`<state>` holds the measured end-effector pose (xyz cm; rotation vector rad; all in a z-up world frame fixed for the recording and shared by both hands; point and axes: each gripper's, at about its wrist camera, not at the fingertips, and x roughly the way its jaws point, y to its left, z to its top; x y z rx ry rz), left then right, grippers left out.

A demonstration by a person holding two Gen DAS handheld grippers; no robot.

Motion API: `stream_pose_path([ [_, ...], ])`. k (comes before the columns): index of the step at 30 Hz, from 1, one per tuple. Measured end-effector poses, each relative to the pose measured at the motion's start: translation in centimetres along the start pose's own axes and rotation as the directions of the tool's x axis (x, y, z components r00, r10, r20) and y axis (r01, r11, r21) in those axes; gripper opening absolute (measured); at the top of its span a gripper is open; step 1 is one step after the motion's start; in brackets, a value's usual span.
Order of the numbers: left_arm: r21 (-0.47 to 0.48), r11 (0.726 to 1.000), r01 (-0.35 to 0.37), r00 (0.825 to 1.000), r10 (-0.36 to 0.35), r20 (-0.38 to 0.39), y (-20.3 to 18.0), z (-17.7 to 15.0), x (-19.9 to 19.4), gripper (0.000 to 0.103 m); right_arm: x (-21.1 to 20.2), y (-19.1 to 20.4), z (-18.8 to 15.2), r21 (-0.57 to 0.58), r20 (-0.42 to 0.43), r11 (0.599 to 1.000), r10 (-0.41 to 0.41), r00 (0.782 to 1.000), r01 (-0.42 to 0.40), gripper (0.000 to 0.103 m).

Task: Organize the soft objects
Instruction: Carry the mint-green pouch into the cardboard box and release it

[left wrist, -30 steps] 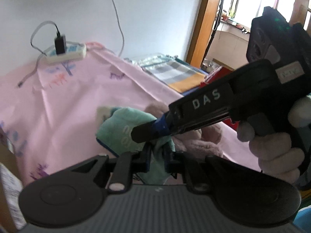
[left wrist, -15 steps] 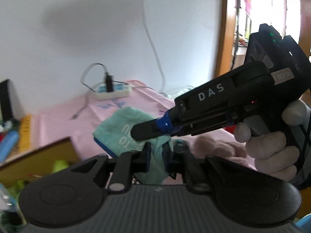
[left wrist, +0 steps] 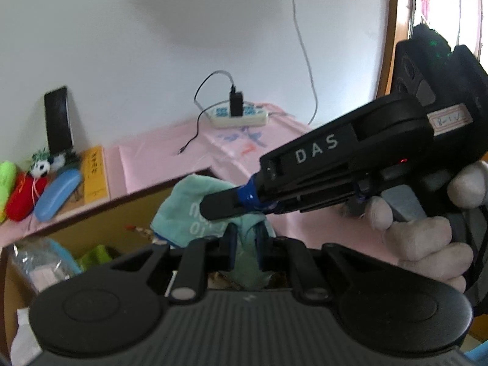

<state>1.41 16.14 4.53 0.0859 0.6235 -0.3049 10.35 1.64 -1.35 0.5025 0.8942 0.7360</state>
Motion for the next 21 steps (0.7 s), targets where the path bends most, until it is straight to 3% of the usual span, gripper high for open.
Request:
stream_pose_path([
  [5, -0.043, 0.998, 0.037, 0.999, -0.039, -0.036, 2.0, -1.0, 1.5, 0.009, 1.9, 0.5, -1.0, -0.044, 0.023, 0.996, -0.077, 0.997, 0.078, 0.0],
  [11, -0.067, 0.995, 0.078, 0.993, -0.083, -0.078, 2.9, -1.8, 3.1, 0.01, 2.2, 1.1, -1.5, -0.122, 0.073, 0.964, -0.227, 0.971, 0.234, 0.001],
  [18, -0.068, 0.991, 0.114, 0.988, -0.121, -0.095, 2.7, -1.8, 4.4, 0.011, 0.0, 1.5, -1.2, -0.146, 0.166, 0.934, -0.301, 0.939, 0.325, 0.002],
  [21, -0.08, 0.988, 0.131, 0.982, -0.141, -0.124, 2.8, -1.6, 4.9, 0.019, -0.7, 1.3, -1.3, -0.129, 0.18, 0.935, -0.306, 0.935, 0.331, 0.003],
])
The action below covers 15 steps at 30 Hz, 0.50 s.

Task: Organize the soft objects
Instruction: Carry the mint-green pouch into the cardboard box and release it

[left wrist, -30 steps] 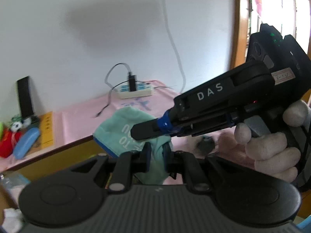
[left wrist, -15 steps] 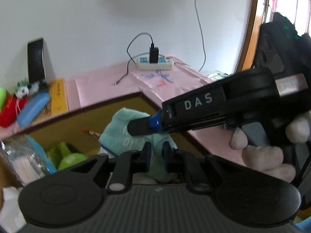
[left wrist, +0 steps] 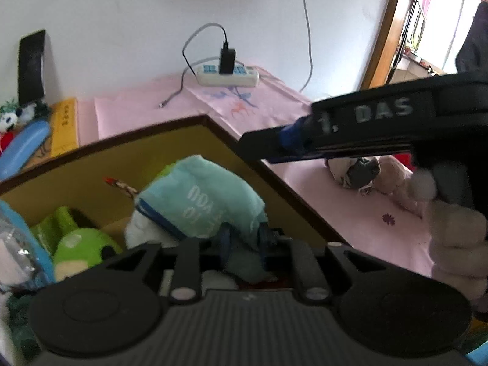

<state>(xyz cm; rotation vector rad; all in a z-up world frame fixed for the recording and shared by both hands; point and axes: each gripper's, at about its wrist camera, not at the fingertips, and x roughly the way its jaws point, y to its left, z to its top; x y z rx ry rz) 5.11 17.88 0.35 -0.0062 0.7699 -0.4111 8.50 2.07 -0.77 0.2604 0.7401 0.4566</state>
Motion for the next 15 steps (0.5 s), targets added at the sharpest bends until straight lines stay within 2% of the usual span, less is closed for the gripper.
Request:
stream_pose_path([
  [2, 0.009, 1.0, -0.008, 1.0, 0.008, -0.01, 0.0, 0.2, 0.3, 0.036, -0.4, -0.1, -0.1, 0.004, 0.0, 1.0, -0.003, 1.0, 0.003, 0.003],
  [7, 0.033, 0.998, -0.044, 0.999, 0.045, -0.008, -0.8, 0.1, -0.3, 0.053, -1.2, 0.4, -0.6, -0.025, 0.007, 0.999, -0.02, 1.0, 0.021, 0.003],
  [11, 0.057, 0.992, -0.111, 0.994, 0.111, 0.001, -2.2, -0.1, -1.2, 0.056, -2.4, 0.6, -0.9, -0.062, 0.022, 0.997, -0.035, 0.999, 0.036, 0.003],
  [15, 0.049, 0.979, -0.197, 0.98, 0.198, -0.019, -3.3, 0.1, -1.7, 0.057, -3.3, 0.4, -1.1, -0.086, 0.021, 0.995, -0.041, 0.999, 0.043, 0.003],
])
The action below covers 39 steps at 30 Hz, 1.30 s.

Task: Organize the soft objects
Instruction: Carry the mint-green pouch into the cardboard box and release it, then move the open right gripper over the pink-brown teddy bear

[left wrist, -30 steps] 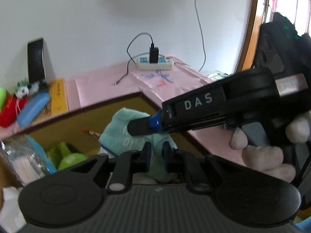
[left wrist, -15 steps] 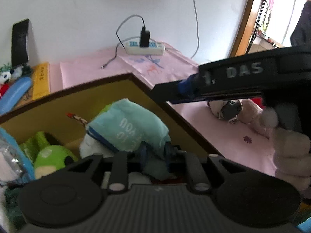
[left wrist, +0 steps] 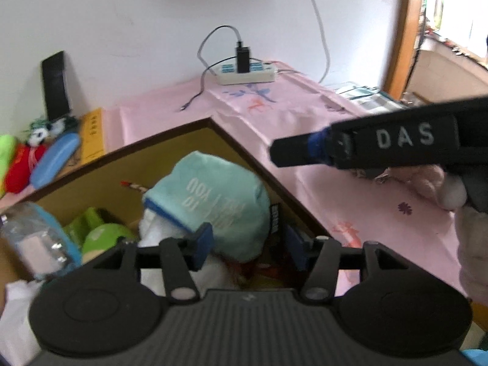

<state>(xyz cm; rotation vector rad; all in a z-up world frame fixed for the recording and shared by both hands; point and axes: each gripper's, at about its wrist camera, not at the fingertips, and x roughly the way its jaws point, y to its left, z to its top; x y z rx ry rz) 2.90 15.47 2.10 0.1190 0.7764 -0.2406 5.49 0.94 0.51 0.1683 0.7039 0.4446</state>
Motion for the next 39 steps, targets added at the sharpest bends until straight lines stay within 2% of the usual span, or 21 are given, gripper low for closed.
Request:
stream_pose_path([
  [6, -0.059, 0.991, -0.118, 0.992, 0.116, -0.04, -0.9, 0.0, -1.6, 0.058, -1.2, -0.7, -0.4, -0.016, -0.017, 1.0, 0.017, 1.0, -0.017, 0.003],
  [11, -0.078, 0.971, -0.225, 0.973, 0.219, -0.079, -2.2, 0.1, -2.6, 0.059, -2.2, -1.2, -0.7, -0.033, -0.032, 0.999, 0.029, 0.999, -0.03, 0.004],
  [17, -0.11, 0.955, -0.276, 0.959, 0.265, -0.104, -3.8, 0.4, -3.2, 0.059, -3.6, -2.2, -1.4, -0.054, -0.045, 0.997, 0.044, 0.998, -0.046, 0.004],
  [21, -0.097, 0.944, -0.315, 0.947, 0.306, -0.099, -5.5, 0.6, -3.4, 0.06, -4.4, -3.3, -1.7, -0.055, -0.051, 0.997, 0.048, 0.998, -0.051, 0.005],
  [39, -0.059, 0.957, -0.285, 0.955, 0.278, -0.099, -13.3, 2.2, -2.0, 0.062, -7.5, -9.5, -2.4, -0.033, -0.074, 0.999, 0.017, 0.997, -0.02, 0.006],
])
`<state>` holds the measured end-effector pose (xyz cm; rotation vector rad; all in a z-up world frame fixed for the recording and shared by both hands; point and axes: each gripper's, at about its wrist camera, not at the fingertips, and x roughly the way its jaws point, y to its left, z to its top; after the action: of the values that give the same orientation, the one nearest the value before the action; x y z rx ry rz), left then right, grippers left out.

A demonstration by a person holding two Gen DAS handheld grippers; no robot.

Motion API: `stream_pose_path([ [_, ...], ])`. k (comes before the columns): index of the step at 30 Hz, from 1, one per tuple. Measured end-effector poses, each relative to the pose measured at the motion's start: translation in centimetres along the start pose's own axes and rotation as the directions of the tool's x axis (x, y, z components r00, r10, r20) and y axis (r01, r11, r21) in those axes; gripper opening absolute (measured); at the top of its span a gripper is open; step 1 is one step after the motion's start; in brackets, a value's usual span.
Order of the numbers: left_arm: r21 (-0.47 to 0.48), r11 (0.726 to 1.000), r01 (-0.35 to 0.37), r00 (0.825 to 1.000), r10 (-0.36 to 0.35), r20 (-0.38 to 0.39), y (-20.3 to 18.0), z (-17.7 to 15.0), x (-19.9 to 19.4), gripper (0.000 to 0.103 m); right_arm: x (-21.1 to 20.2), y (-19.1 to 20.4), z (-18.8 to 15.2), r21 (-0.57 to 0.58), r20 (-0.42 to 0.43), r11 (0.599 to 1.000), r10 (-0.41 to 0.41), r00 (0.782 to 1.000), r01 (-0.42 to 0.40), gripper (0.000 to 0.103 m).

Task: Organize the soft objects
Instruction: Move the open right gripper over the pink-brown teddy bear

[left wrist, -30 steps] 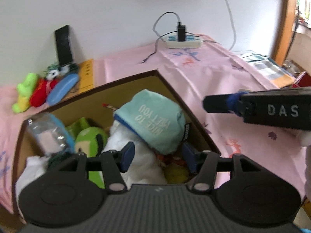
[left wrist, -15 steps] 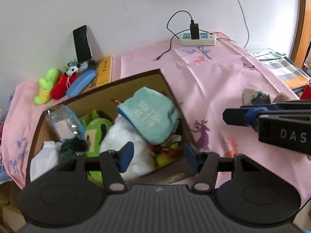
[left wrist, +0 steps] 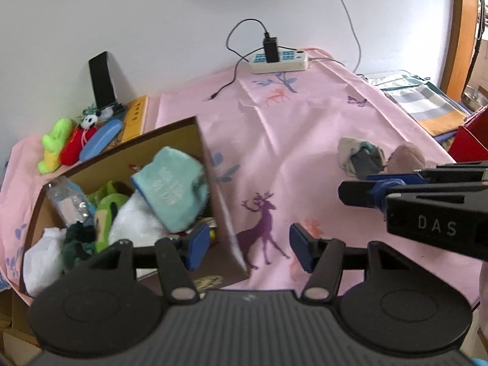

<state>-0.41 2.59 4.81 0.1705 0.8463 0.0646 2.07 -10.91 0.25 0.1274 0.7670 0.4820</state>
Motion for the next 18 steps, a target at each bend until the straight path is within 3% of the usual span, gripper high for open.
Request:
stream_pose_path([
  [12, 0.037, 0.999, 0.032, 0.999, -0.03, -0.041, -4.2, 0.3, 1.0, 0.063, -1.3, -3.9, -1.0, 0.048, -0.016, 0.998, -0.027, 1.0, 0.028, 0.007],
  [18, 0.056, 0.994, 0.092, 0.993, -0.087, -0.078, -6.2, -0.1, 2.1, 0.065, -2.1, -6.3, -1.9, 0.079, -0.032, 0.995, -0.066, 0.997, 0.068, 0.007],
])
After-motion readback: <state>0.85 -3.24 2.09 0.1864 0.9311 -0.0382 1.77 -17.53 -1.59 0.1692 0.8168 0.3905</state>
